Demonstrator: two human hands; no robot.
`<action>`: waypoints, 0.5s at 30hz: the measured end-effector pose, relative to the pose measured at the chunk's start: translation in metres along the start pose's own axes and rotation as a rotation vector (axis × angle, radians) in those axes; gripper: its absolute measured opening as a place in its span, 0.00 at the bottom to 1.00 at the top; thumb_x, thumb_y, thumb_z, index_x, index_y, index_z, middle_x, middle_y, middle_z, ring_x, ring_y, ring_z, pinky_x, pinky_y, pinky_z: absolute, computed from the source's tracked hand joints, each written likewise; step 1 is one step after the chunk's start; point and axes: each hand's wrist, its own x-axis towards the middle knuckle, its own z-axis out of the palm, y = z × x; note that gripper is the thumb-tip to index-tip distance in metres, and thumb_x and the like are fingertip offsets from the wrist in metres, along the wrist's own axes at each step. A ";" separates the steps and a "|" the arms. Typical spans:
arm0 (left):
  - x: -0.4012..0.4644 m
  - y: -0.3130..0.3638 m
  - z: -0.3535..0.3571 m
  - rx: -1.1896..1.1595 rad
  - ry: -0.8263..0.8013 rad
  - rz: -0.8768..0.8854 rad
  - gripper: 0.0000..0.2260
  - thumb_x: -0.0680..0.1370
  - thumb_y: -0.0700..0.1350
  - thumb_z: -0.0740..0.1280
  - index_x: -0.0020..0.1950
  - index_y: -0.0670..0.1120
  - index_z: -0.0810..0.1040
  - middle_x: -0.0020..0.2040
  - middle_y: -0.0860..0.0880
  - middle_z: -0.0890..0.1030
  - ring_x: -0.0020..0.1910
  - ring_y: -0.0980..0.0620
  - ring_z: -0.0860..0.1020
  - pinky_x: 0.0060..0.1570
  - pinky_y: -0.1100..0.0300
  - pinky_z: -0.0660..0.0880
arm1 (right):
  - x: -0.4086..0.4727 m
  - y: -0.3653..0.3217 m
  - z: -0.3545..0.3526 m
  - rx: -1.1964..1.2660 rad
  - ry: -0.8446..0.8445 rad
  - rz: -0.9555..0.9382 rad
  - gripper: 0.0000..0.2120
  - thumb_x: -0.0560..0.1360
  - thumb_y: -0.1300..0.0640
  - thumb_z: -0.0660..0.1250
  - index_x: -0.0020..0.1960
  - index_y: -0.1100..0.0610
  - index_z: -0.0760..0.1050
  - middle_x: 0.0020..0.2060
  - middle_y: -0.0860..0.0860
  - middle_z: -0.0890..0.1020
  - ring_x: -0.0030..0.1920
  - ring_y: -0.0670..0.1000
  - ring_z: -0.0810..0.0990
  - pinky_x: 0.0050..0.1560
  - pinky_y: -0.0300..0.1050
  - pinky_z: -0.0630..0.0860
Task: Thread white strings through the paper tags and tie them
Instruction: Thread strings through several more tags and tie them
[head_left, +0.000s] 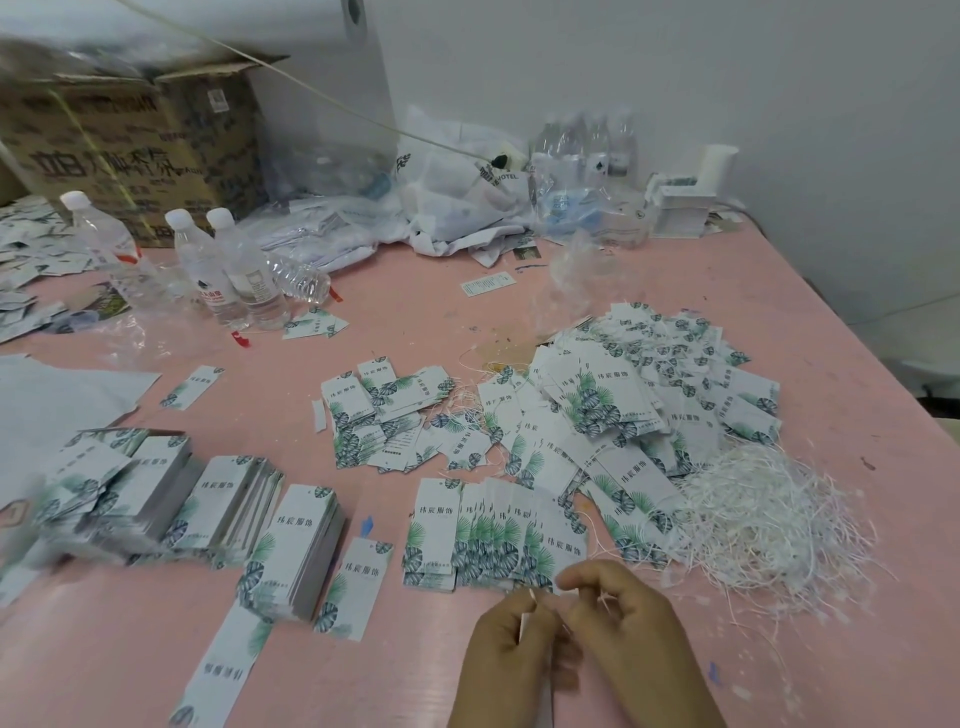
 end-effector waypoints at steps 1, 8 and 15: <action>-0.002 0.002 0.001 0.029 -0.004 0.023 0.10 0.79 0.48 0.68 0.45 0.43 0.84 0.36 0.39 0.83 0.35 0.46 0.80 0.36 0.54 0.80 | -0.001 -0.002 0.003 -0.019 -0.021 -0.024 0.13 0.69 0.63 0.74 0.38 0.44 0.82 0.35 0.45 0.79 0.30 0.41 0.74 0.34 0.30 0.70; -0.005 0.013 0.000 0.128 0.020 0.056 0.14 0.70 0.59 0.68 0.44 0.51 0.85 0.40 0.44 0.86 0.35 0.55 0.82 0.35 0.63 0.78 | 0.003 -0.004 0.013 -0.093 0.030 -0.032 0.15 0.68 0.65 0.75 0.34 0.45 0.80 0.35 0.44 0.78 0.32 0.41 0.74 0.35 0.31 0.69; -0.006 0.013 -0.003 0.127 -0.053 0.077 0.06 0.79 0.46 0.68 0.48 0.47 0.85 0.45 0.43 0.86 0.39 0.57 0.83 0.38 0.65 0.78 | 0.007 0.004 0.013 -0.167 0.045 -0.078 0.10 0.73 0.63 0.71 0.37 0.51 0.77 0.36 0.49 0.79 0.37 0.43 0.77 0.40 0.35 0.71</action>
